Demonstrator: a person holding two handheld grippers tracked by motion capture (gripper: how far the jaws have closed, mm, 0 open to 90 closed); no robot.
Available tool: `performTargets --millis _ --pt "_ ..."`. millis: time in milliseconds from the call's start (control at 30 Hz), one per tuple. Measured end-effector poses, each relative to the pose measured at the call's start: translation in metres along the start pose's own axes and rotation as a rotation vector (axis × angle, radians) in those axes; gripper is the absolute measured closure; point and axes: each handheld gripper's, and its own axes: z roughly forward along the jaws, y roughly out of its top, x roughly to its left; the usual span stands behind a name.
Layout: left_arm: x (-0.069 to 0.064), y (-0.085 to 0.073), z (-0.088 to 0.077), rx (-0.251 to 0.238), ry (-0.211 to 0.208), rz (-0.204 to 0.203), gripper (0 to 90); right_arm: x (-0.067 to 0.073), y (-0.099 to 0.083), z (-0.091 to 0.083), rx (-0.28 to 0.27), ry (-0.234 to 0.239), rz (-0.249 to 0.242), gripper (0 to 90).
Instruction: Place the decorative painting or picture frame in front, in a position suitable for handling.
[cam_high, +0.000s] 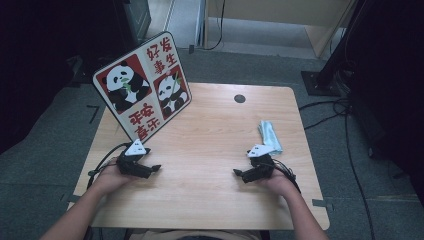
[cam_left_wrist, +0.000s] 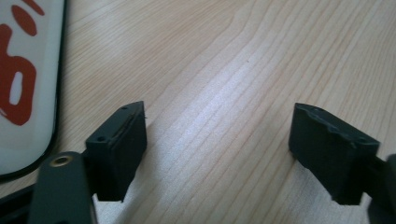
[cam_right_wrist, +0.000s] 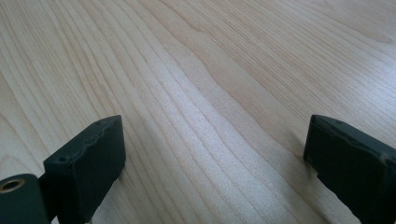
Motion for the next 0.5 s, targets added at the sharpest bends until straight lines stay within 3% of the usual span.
performTargets --millis 267,500 --pt "0.007 0.002 -0.006 0.028 -0.005 -0.022 23.9 0.000 0.000 0.000 0.000 0.000 0.000 5.6" --pt "0.012 0.005 -0.013 0.038 -0.050 -0.028 24.8 0.000 0.000 0.000 -0.001 -0.001 -0.002 5.6"
